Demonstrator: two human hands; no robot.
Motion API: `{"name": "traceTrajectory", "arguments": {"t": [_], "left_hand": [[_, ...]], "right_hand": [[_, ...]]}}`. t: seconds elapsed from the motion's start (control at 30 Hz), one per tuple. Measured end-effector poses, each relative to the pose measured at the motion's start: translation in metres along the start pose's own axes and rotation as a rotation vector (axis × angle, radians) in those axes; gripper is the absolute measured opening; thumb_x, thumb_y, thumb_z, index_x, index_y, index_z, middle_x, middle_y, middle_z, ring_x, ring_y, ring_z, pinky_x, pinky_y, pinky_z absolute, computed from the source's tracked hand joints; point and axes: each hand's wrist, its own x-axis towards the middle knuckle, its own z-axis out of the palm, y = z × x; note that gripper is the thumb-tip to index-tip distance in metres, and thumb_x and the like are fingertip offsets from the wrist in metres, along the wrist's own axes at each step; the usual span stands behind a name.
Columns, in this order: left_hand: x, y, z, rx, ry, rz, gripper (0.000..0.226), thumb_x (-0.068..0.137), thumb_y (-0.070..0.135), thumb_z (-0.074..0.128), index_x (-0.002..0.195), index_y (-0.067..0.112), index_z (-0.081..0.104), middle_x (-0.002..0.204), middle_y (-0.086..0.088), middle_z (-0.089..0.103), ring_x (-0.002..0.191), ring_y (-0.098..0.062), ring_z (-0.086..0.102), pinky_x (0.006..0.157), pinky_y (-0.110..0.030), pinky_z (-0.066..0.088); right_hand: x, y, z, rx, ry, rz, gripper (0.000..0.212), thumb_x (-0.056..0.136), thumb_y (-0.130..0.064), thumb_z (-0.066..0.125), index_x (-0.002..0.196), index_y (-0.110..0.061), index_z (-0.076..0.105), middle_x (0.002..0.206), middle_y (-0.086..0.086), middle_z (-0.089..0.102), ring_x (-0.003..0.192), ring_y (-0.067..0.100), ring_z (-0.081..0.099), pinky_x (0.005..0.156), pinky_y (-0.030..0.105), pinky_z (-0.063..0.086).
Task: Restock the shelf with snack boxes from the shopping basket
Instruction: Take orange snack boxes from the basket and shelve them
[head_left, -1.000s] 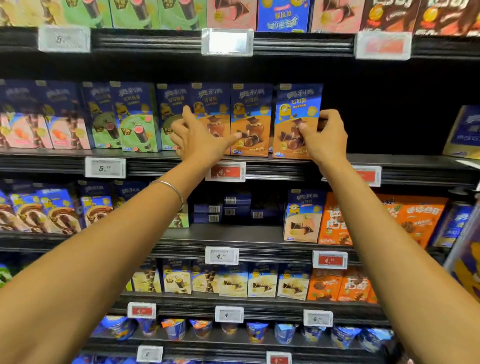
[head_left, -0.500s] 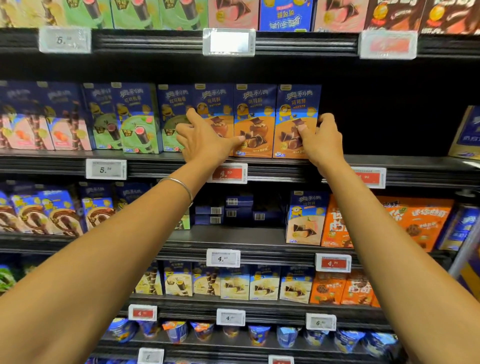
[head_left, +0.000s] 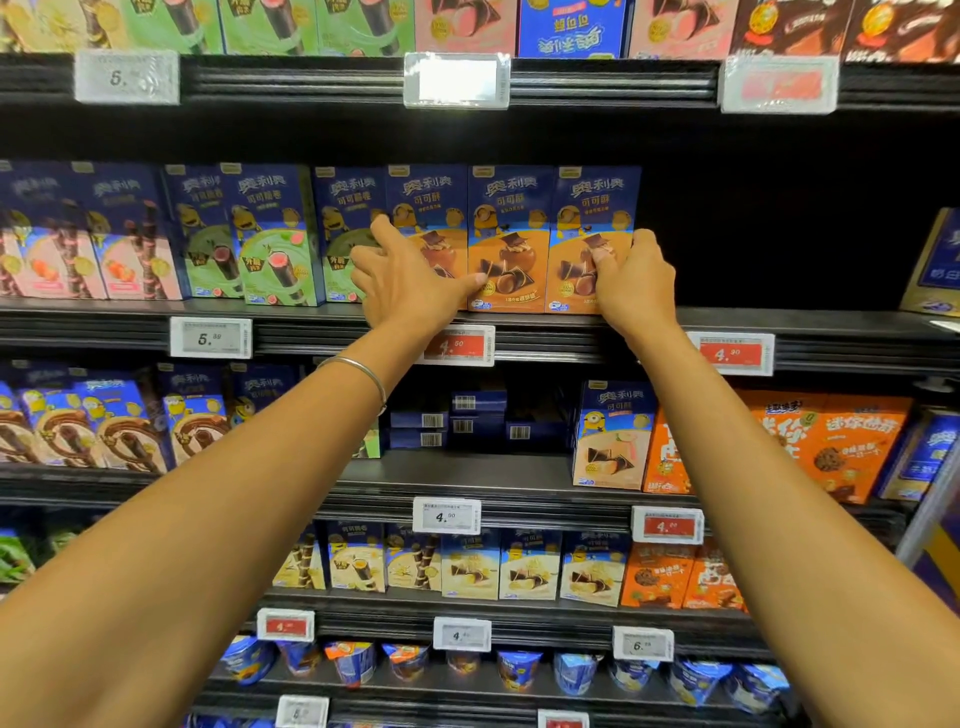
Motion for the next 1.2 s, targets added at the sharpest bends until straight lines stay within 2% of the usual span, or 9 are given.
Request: {"name": "traceTrajectory", "arguments": {"t": [0.13, 0.3, 0.43, 0.63, 0.7, 0.8, 0.9, 1.03, 1.2], "left_hand": [[-0.001, -0.001, -0.004, -0.055, -0.023, -0.001, 0.133, 0.067, 0.057, 0.094, 0.161, 0.017, 0.008, 0.156, -0.024, 0.028, 0.145, -0.043, 0.032, 0.111, -0.052, 0.042], [-0.005, -0.003, -0.012, -0.231, -0.039, -0.014, 0.114, 0.082, 0.058, 0.081, 0.162, 0.017, 0.011, 0.160, -0.019, 0.024, 0.148, -0.041, 0.031, 0.117, -0.055, 0.038], [-0.020, -0.007, -0.023, -0.428, -0.014, 0.042, 0.089, 0.097, 0.058, 0.063, 0.163, 0.018, 0.019, 0.161, -0.011, 0.029, 0.140, -0.025, 0.042, 0.116, -0.042, 0.040], [-0.067, -0.025, -0.053, -0.722, -0.001, 0.138, 0.059, 0.107, 0.046, 0.050, 0.157, 0.016, 0.037, 0.134, 0.011, 0.056, 0.121, 0.011, 0.054, 0.105, -0.014, 0.045], [-0.086, -0.043, -0.060, -0.785, -0.025, 0.147, 0.056, 0.103, 0.049, 0.046, 0.152, 0.021, 0.042, 0.142, 0.003, 0.061, 0.129, -0.001, 0.058, 0.111, -0.031, 0.048], [-0.117, -0.088, -0.064, -0.865, -0.065, 0.105, 0.049, 0.103, 0.047, 0.038, 0.146, 0.025, 0.046, 0.133, 0.001, 0.069, 0.122, -0.013, 0.067, 0.090, -0.030, 0.053], [-0.161, -0.151, -0.052, -0.936, -0.143, -0.018, 0.045, 0.105, 0.044, 0.033, 0.140, 0.022, 0.050, 0.120, 0.000, 0.072, 0.108, -0.017, 0.071, 0.078, -0.030, 0.055], [-0.228, -0.242, -0.023, -0.887, -0.347, -0.381, 0.068, 0.093, 0.067, 0.038, 0.133, 0.015, 0.058, 0.110, -0.003, 0.076, 0.095, -0.021, 0.073, 0.067, -0.026, 0.057], [-0.319, -0.340, 0.008, -0.716, -0.622, -0.724, 0.070, 0.095, 0.066, 0.033, 0.131, 0.015, 0.065, 0.116, -0.012, 0.075, 0.091, -0.022, 0.072, 0.073, -0.036, 0.054]], "right_hand": [[0.001, 0.001, -0.001, 0.080, -0.006, 0.013, 0.040, 0.104, -0.034, 0.054, 0.134, -0.009, 0.048, 0.129, 0.009, 0.061, 0.107, 0.018, 0.062, 0.061, 0.019, 0.041], [-0.007, -0.002, -0.008, 0.215, 0.041, 0.060, 0.056, 0.104, -0.035, 0.054, 0.149, -0.007, 0.035, 0.119, -0.003, 0.047, 0.073, 0.000, 0.052, 0.049, 0.009, 0.042], [-0.024, -0.009, -0.017, 0.292, 0.042, 0.046, 0.056, 0.105, -0.039, 0.052, 0.151, -0.010, 0.037, 0.141, 0.004, 0.052, 0.106, 0.009, 0.062, 0.076, 0.018, 0.055], [-0.068, -0.015, -0.027, 0.424, 0.054, -0.041, 0.031, 0.105, -0.029, 0.050, 0.117, -0.002, 0.060, 0.107, 0.001, 0.066, 0.102, 0.015, 0.067, 0.089, 0.038, 0.057], [-0.091, -0.007, -0.030, 0.483, 0.044, -0.051, 0.024, 0.104, -0.027, 0.048, 0.112, -0.008, 0.061, 0.106, -0.003, 0.067, 0.103, 0.012, 0.066, 0.087, 0.031, 0.054], [-0.138, 0.016, -0.026, 0.594, 0.013, 0.071, 0.032, 0.100, -0.038, 0.045, 0.120, -0.019, 0.061, 0.123, 0.001, 0.070, 0.116, 0.014, 0.067, 0.095, 0.032, 0.053], [-0.192, 0.054, -0.012, 0.610, -0.053, 0.242, 0.041, 0.095, -0.045, 0.042, 0.120, -0.017, 0.061, 0.116, 0.003, 0.074, 0.105, 0.014, 0.072, 0.085, 0.029, 0.054], [-0.268, 0.120, 0.018, 0.456, -0.189, 0.520, 0.036, 0.108, -0.042, 0.037, 0.110, -0.021, 0.066, 0.101, -0.001, 0.077, 0.090, 0.014, 0.073, 0.078, 0.031, 0.052], [-0.367, 0.204, 0.040, 0.198, -0.371, 0.881, 0.039, 0.108, -0.043, 0.039, 0.099, -0.020, 0.071, 0.095, -0.001, 0.077, 0.078, 0.008, 0.070, 0.065, 0.025, 0.049]]}}
